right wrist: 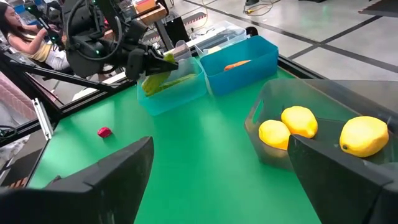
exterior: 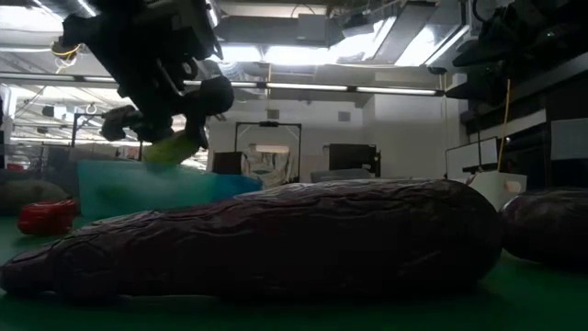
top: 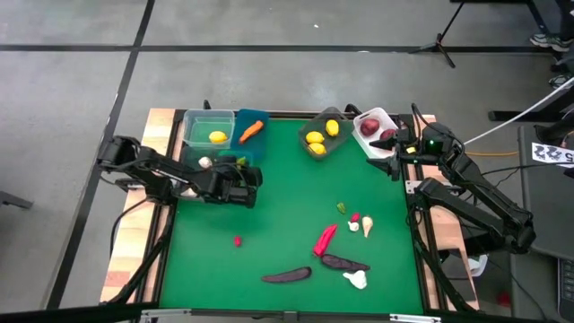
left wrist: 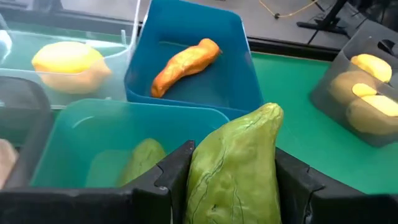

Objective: Sort produce into baskets
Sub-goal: Put the green cucumber into the light blue bin

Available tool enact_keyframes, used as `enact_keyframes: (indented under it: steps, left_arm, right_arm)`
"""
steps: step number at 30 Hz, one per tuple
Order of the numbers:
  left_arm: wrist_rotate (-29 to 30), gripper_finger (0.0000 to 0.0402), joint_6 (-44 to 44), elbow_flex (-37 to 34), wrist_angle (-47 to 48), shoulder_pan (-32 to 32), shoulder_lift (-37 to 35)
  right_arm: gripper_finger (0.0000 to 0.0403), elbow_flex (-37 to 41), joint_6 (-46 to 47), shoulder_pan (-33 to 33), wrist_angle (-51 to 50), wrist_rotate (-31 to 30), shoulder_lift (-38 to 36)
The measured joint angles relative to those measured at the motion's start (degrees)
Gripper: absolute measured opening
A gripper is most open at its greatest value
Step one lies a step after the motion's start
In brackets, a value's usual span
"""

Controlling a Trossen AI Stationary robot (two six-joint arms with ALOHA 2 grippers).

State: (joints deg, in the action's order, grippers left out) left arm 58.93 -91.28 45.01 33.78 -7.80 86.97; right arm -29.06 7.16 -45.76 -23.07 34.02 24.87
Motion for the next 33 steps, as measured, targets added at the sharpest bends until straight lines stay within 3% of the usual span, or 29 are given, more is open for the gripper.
enact_keyframes:
  steps: [24,33]
  left_arm:
    - [-4.35,0.0153,9.60,-0.61,-0.66,-0.02,0.07]
    - [-4.43,0.0154,19.55,-0.59,-7.64,0.03,0.07]
  right_arm:
    - [0.0369,0.00,0.00,0.00,0.02,0.02,0.00]
    - [0.0369,0.00,0.00,0.00,0.02,0.02,0.00]
